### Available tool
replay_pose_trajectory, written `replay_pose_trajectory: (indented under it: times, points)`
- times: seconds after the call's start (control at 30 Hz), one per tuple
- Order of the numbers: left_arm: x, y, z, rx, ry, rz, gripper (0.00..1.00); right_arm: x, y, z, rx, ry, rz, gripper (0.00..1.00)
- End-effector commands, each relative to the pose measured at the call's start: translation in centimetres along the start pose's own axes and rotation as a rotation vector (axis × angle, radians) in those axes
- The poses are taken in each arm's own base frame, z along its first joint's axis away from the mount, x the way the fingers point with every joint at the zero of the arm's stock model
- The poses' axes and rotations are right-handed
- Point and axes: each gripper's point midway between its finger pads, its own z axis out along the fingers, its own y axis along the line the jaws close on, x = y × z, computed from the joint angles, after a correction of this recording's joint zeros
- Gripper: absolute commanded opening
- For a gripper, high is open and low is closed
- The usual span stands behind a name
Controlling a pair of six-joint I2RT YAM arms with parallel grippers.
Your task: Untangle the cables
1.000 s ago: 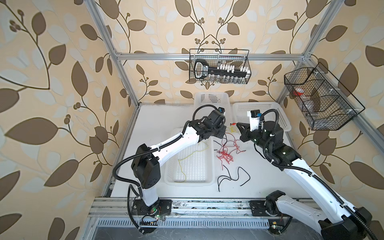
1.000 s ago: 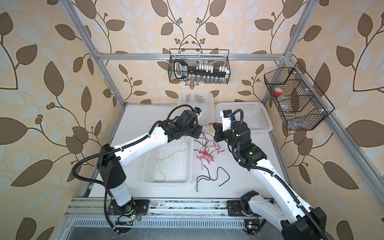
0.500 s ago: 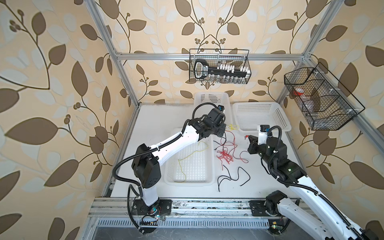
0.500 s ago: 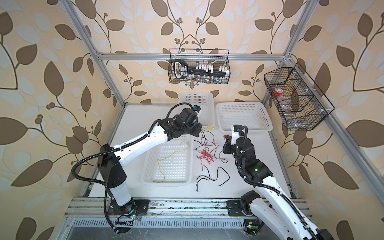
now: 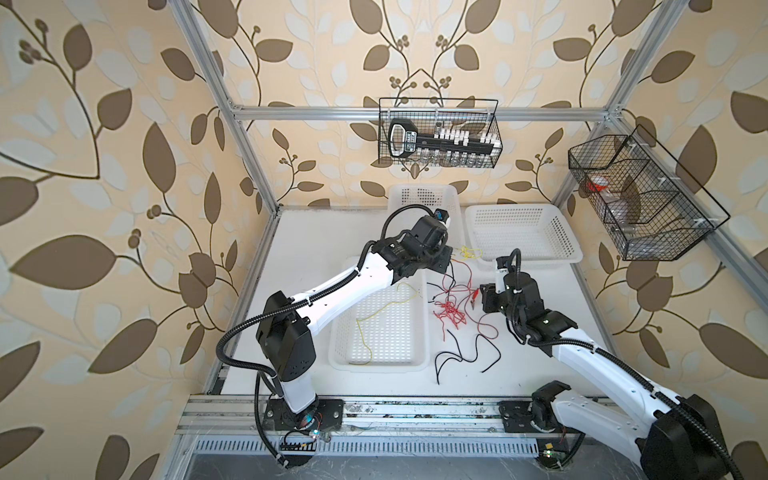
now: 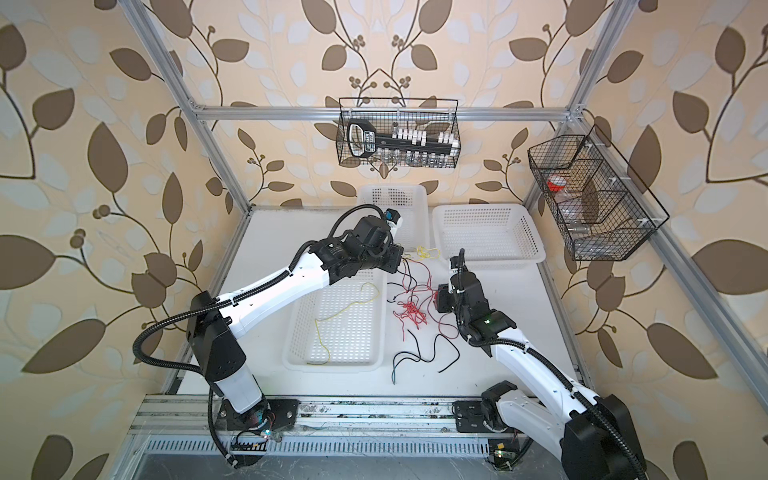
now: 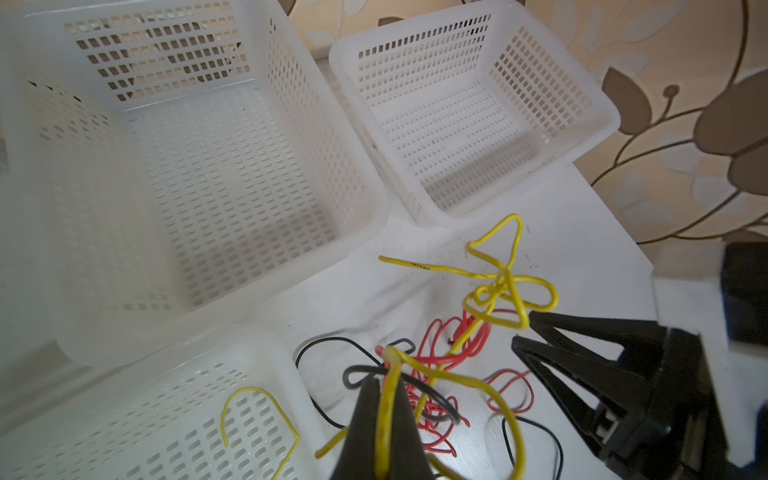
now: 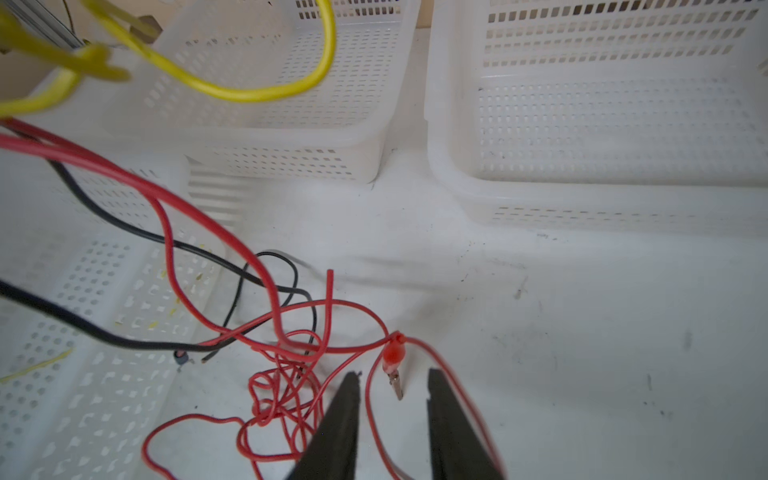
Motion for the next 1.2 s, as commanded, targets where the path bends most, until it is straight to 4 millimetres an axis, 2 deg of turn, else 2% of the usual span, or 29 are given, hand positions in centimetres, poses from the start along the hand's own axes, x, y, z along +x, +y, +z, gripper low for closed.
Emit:
replay_pose_trajectory:
  times: [0.0, 0.13, 0.37, 0.6, 0.77, 0.93, 1.1, 1.17]
  points:
    - [-2.3, -0.1, -1.9, 0.026, -0.077, -0.013, 0.0, -3.9, 2.3, -1.4, -0.118, -0.115, -0.035, 0.47]
    - [-2.1, -0.1, -1.6, 0.021, -0.068, -0.009, 0.0, -4.9, 4.6, -2.7, -0.25, -0.144, -0.068, 0.59]
    - [-2.0, -0.5, -1.6, 0.047, -0.061, -0.002, 0.0, -5.3, 6.5, -3.4, -0.361, -0.171, -0.08, 0.71]
    - [-1.7, -1.6, -1.8, 0.109, -0.042, 0.014, 0.0, -6.9, 7.6, -3.3, -0.406, -0.209, -0.097, 0.87]
    - [-1.4, -2.0, -1.8, 0.132, -0.03, 0.017, 0.0, -7.9, 7.8, -2.7, -0.399, -0.222, -0.11, 0.87]
    - [-1.5, -2.0, -2.0, 0.136, -0.037, 0.016, 0.0, -7.8, 8.6, -1.6, -0.431, -0.192, -0.109, 0.84]
    - [-2.0, -1.7, -2.3, 0.115, -0.059, 0.015, 0.0, -6.7, 9.2, -0.7, -0.439, -0.158, -0.103, 0.69]
    - [-2.2, -1.6, -2.4, 0.106, -0.07, 0.015, 0.0, -6.4, 9.3, -0.5, -0.429, -0.152, -0.105, 0.58]
